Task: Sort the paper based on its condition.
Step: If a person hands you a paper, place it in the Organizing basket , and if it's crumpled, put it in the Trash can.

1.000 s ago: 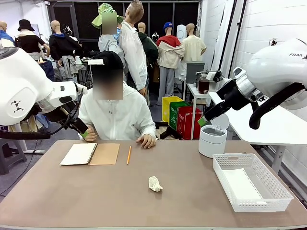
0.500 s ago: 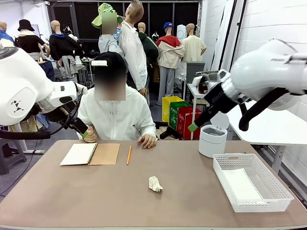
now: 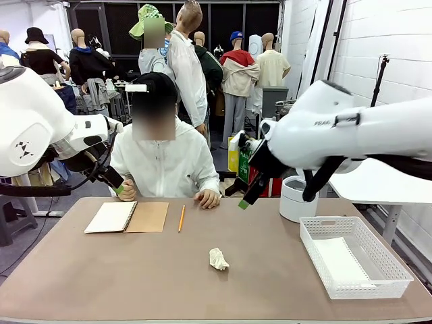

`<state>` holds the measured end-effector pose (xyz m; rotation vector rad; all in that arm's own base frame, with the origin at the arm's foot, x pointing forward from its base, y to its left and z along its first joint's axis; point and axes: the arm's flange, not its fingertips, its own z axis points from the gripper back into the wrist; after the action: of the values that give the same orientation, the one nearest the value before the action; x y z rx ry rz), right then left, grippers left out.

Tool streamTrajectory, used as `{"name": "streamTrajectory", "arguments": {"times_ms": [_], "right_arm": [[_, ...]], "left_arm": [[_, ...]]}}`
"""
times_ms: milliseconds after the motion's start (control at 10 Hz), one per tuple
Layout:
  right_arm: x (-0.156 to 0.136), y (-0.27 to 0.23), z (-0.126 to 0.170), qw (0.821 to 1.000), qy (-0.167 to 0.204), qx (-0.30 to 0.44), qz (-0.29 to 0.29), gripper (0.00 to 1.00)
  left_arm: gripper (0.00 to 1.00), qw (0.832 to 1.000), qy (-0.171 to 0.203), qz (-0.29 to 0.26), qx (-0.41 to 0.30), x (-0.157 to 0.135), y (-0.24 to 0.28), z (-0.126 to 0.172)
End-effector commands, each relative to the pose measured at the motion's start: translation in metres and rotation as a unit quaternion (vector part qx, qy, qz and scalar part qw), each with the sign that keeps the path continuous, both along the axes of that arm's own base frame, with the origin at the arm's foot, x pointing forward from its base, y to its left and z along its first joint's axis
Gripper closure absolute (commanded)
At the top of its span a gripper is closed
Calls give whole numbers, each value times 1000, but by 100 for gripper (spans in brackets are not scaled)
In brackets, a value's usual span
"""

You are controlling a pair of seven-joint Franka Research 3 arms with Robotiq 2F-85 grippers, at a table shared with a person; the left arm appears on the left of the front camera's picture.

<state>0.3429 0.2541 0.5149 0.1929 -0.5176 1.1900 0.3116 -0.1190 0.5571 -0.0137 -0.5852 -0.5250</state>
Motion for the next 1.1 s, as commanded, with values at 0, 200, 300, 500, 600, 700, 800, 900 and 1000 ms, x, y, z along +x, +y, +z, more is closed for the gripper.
{"name": "streamTrajectory", "arguments": {"times_ms": [0,200,300,500,600,700,800,900,1000], "right_arm": [[5,4,-18,999,-18,-24,21,0],[2,5,-11,1000,-2,-13,11,0],[2,5,-11,1000,-2,-13,11,0],[2,5,-11,1000,-2,-13,11,0],[2,5,-11,1000,-2,-13,11,0],[2,5,-11,1000,-2,-13,11,0],[3,5,-10,1000,-9,-18,13,0],[17,19,-16,999,-11,-35,19,0],[28,34,-24,998,-17,-50,40,0]], "left_arm": [[0,1000,-1,0,-4,0,1,0],[0,1000,-1,0,-4,0,1,0],[0,1000,-1,0,-4,0,1,0],[0,1000,-1,0,-4,0,1,0],[0,1000,-1,0,-4,0,1,0],[0,1000,-1,0,-4,0,1,0],[0,1000,-1,0,-4,0,1,0],[0,1000,-1,0,-4,0,1,0],[0,1000,-1,0,-4,0,1,0]]}}
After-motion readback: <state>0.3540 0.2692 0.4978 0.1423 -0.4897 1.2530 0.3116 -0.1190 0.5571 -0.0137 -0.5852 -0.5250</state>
